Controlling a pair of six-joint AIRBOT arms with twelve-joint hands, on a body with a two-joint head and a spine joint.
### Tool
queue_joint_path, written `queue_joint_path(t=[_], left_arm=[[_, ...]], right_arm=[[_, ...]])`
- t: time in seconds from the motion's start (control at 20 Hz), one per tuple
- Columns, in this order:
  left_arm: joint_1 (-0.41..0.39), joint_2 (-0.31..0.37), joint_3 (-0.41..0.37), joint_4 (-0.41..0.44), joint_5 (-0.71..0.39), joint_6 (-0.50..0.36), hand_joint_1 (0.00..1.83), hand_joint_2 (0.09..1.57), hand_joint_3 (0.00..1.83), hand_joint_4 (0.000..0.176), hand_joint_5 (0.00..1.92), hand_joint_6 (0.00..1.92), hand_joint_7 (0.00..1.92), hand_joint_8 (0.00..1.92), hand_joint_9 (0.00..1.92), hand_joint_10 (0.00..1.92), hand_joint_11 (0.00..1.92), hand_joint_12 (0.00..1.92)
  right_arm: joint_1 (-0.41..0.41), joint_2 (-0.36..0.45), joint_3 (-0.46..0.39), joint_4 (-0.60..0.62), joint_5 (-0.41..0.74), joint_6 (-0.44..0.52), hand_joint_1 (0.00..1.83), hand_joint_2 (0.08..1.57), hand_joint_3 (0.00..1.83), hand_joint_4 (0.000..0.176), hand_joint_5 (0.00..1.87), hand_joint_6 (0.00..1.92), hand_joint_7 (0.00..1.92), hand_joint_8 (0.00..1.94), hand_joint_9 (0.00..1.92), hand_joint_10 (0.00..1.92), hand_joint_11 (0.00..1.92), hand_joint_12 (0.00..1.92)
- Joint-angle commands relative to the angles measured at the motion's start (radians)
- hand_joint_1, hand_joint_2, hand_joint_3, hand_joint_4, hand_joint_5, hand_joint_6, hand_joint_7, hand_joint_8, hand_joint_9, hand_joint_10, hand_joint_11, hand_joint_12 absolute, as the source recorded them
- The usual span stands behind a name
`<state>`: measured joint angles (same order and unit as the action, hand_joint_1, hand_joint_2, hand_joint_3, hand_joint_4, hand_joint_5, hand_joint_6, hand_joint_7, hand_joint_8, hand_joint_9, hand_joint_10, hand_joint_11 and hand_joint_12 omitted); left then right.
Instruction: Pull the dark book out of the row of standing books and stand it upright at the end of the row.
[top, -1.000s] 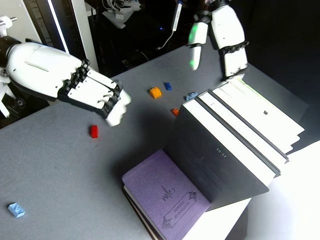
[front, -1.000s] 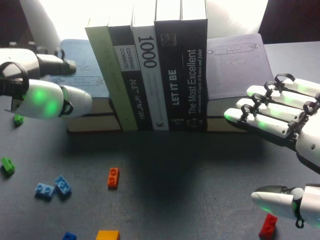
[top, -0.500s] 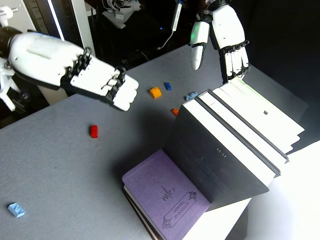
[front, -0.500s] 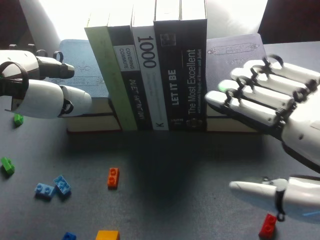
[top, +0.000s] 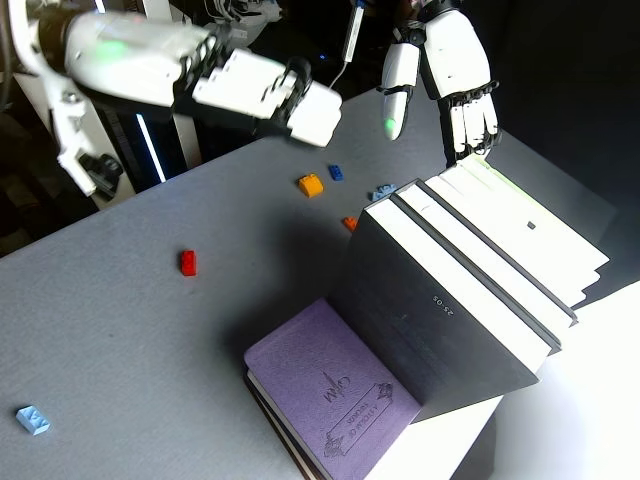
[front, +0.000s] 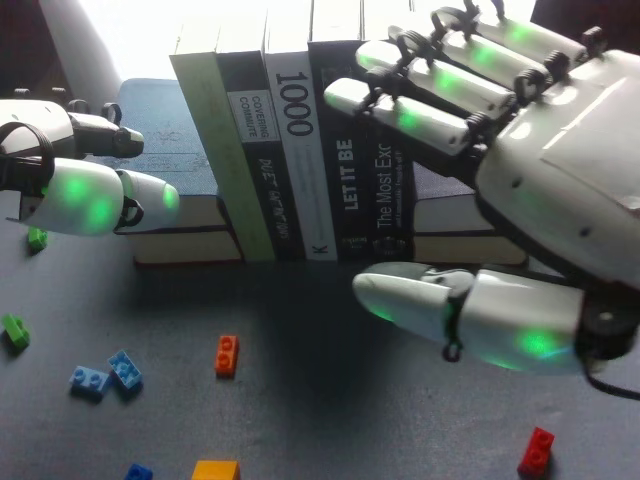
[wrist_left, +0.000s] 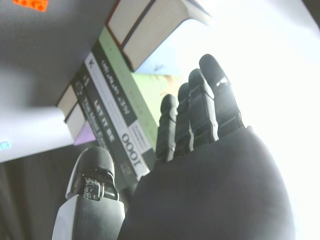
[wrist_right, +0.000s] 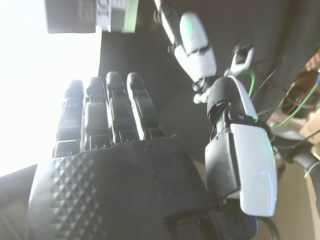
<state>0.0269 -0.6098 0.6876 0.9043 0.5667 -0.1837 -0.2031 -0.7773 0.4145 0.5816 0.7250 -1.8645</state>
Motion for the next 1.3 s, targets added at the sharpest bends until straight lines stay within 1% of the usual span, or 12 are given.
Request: queue_joint_path(t=[0.0,0.1,0.15,0.2,0.3,0.4,0.55,0.75,0.85,1.05,1.1,1.25], left_arm=[[-0.017,0.008,0.003,0.047,-0.04,-0.001,0.04,1.29,0.0,0.017,0.13,0.0,0.11,0.0,0.15,0.0,0.0,0.71],[-0.017,0.008,0.001,0.047,-0.04,-0.001,0.02,1.29,0.0,0.022,0.14,0.0,0.11,0.0,0.16,0.0,0.0,0.72],[-0.017,0.008,0.0,0.047,-0.04,-0.001,0.03,1.29,0.0,0.023,0.14,0.0,0.11,0.0,0.16,0.0,0.0,0.74],[-0.017,0.009,-0.001,0.047,-0.04,-0.001,0.04,1.29,0.0,0.024,0.15,0.0,0.11,0.0,0.16,0.0,0.0,0.74],[-0.017,0.009,-0.002,0.047,-0.04,-0.001,0.03,1.3,0.0,0.018,0.14,0.0,0.12,0.0,0.17,0.0,0.0,0.75],[-0.017,0.009,-0.002,0.047,-0.04,-0.001,0.02,1.29,0.0,0.025,0.14,0.0,0.13,0.0,0.17,0.0,0.0,0.75],[-0.017,0.009,-0.002,0.047,-0.042,-0.001,0.04,1.29,0.0,0.02,0.14,0.0,0.12,0.0,0.16,0.0,0.0,0.73],[-0.019,0.008,0.0,0.053,-0.048,-0.001,0.04,1.29,0.0,0.021,0.14,0.0,0.12,0.0,0.16,0.0,0.0,0.73],[-0.015,0.008,-0.001,0.054,-0.048,-0.001,0.05,1.29,0.0,0.021,0.14,0.0,0.12,0.0,0.16,0.0,0.0,0.73],[-0.014,0.009,-0.002,0.054,-0.055,-0.001,0.05,1.29,0.0,0.022,0.14,0.0,0.12,0.0,0.17,0.0,0.0,0.75],[-0.015,0.01,-0.002,0.054,-0.065,-0.001,0.05,1.29,0.0,0.017,0.14,0.0,0.12,0.0,0.17,0.0,0.0,0.75],[-0.024,0.012,-0.003,0.053,-0.072,-0.001,0.05,1.29,0.0,0.02,0.14,0.0,0.12,0.0,0.17,0.0,0.0,0.75]], right_arm=[[0.018,-0.014,0.003,-0.046,0.14,-0.019,0.02,1.2,0.01,0.028,0.41,0.13,0.09,0.01,0.0,0.0,0.0,0.0],[0.02,-0.069,0.025,-0.046,0.19,-0.061,0.05,1.2,0.01,0.0,0.63,0.21,0.11,0.02,0.0,0.0,0.0,0.0],[0.025,-0.111,0.051,-0.044,0.215,-0.081,0.04,1.2,0.0,0.0,0.7,0.19,0.13,0.0,0.0,0.0,0.0,0.0],[0.033,-0.13,0.066,-0.039,0.22,-0.083,0.04,1.2,0.0,0.0,0.72,0.19,0.13,0.0,0.0,0.0,0.0,0.0],[0.062,-0.163,0.097,-0.026,0.223,-0.083,0.03,1.2,0.0,0.0,0.73,0.18,0.13,0.0,0.0,0.0,0.0,0.0],[0.093,-0.19,0.118,-0.024,0.231,-0.082,0.04,1.2,0.0,0.0,0.73,0.17,0.13,0.0,0.0,0.0,0.0,0.0],[0.127,-0.234,0.149,-0.024,0.262,-0.08,0.01,1.2,0.0,0.0,0.73,0.16,0.12,0.0,0.0,0.0,0.0,0.0],[0.156,-0.308,0.222,-0.009,0.29,-0.078,0.01,1.21,0.0,0.0,0.73,0.15,0.13,0.01,0.0,0.0,0.0,0.0],[0.171,-0.329,0.248,0.03,0.297,-0.078,0.0,1.2,0.0,0.0,0.72,0.14,0.13,0.01,0.0,0.0,0.0,0.0],[0.173,-0.347,0.283,0.037,0.3,-0.082,0.01,1.2,0.0,0.0,0.71,0.13,0.13,0.0,0.0,0.0,0.0,0.0],[0.169,-0.35,0.292,0.041,0.302,-0.085,0.01,1.21,0.0,0.0,0.71,0.12,0.13,0.0,0.0,0.0,0.0,0.0],[0.159,-0.355,0.309,0.041,0.304,-0.097,0.01,1.2,0.0,0.0,0.71,0.12,0.13,0.0,0.0,0.0,0.0,0.0]])
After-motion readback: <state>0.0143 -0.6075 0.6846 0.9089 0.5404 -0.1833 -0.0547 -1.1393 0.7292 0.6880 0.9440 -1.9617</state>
